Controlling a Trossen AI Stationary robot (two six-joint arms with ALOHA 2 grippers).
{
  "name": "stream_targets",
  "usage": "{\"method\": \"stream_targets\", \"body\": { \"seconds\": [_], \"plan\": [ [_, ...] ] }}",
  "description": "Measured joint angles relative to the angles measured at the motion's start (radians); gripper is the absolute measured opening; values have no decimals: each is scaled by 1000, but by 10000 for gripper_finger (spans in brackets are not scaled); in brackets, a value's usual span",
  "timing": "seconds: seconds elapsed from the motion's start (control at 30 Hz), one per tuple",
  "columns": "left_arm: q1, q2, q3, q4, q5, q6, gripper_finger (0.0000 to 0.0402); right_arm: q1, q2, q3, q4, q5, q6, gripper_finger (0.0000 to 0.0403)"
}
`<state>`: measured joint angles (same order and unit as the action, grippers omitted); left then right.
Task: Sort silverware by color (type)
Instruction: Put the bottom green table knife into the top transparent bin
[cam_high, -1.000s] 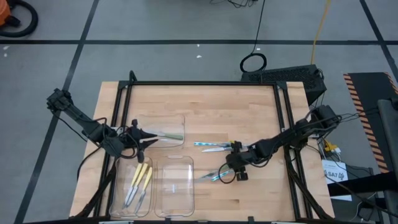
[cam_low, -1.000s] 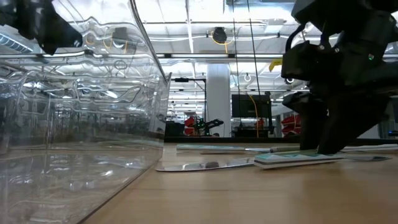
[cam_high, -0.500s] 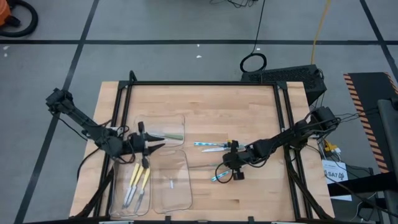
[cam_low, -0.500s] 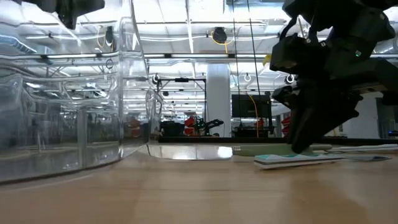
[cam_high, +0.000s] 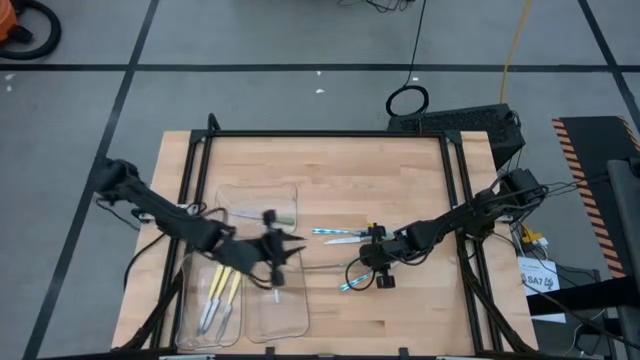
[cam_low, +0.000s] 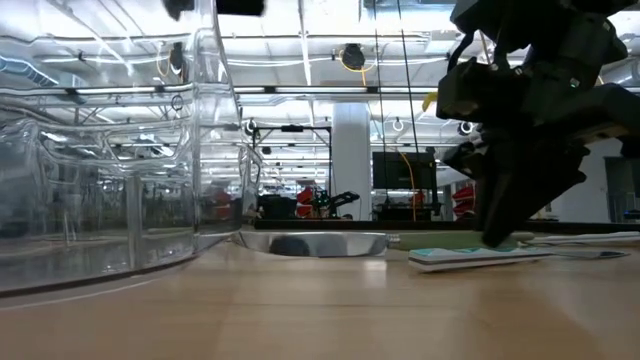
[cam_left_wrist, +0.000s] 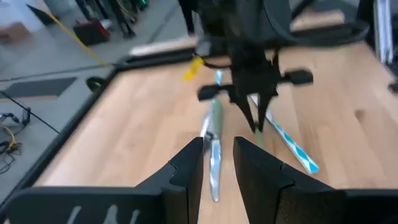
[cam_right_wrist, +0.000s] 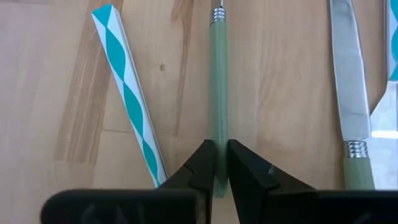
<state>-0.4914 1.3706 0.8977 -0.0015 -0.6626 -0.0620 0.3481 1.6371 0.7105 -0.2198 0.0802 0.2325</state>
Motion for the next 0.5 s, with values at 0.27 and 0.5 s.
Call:
{"method": "stream_targets", "body": {
  "seconds": [0.27, 0.5],
  "plan": [
    [82, 278, 261, -254, 199, -63, 97, 4, -3, 1, -66, -7, 85, 31],
    [110, 402, 400, -378, 202, -105, 97, 32, -11, 1, -84, -13, 122, 31]
  ]
}}
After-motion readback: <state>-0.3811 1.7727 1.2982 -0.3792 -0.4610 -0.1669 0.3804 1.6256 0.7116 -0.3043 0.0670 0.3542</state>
